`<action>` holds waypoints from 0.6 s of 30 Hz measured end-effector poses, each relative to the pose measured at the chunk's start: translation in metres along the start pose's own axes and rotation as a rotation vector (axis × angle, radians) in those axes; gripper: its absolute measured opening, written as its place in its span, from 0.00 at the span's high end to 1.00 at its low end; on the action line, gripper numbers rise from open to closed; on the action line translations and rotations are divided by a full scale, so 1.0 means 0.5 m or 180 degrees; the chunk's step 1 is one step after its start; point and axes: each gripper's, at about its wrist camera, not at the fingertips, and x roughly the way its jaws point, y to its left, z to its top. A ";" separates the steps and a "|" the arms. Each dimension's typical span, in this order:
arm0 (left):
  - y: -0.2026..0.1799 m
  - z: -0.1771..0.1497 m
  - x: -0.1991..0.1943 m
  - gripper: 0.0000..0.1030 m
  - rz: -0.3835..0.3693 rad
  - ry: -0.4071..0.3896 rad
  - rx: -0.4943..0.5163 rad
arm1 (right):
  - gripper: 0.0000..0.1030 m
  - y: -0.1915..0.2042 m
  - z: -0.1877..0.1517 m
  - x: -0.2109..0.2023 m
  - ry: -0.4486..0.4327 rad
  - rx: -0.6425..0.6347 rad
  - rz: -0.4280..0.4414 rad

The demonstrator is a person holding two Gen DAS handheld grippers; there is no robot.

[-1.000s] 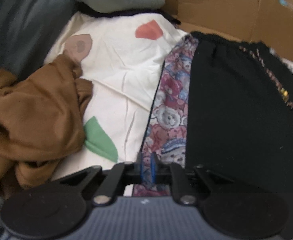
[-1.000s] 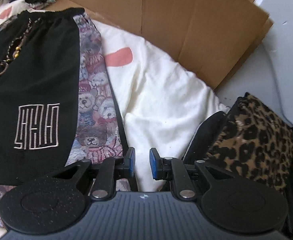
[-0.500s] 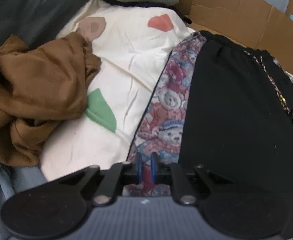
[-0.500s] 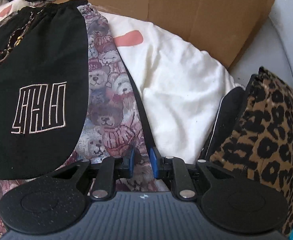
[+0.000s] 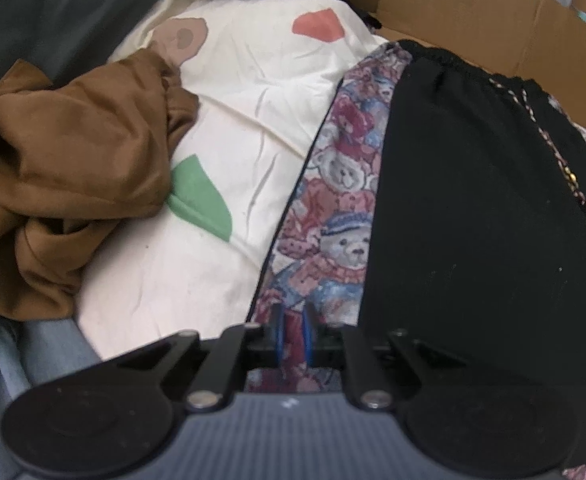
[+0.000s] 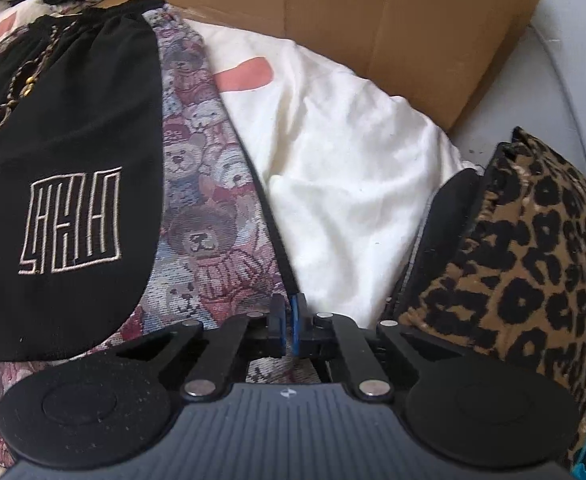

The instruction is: Fold clothes

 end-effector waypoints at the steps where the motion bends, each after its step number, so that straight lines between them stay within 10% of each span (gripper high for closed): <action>1: 0.000 -0.001 0.002 0.88 0.0004 0.0005 0.0000 | 1.00 -0.005 0.000 0.002 0.0014 0.0026 -0.0050; 18: 0.002 -0.005 -0.019 0.88 -0.0002 -0.0008 -0.0017 | 0.88 -0.009 0.012 -0.010 -0.0107 0.0235 0.0272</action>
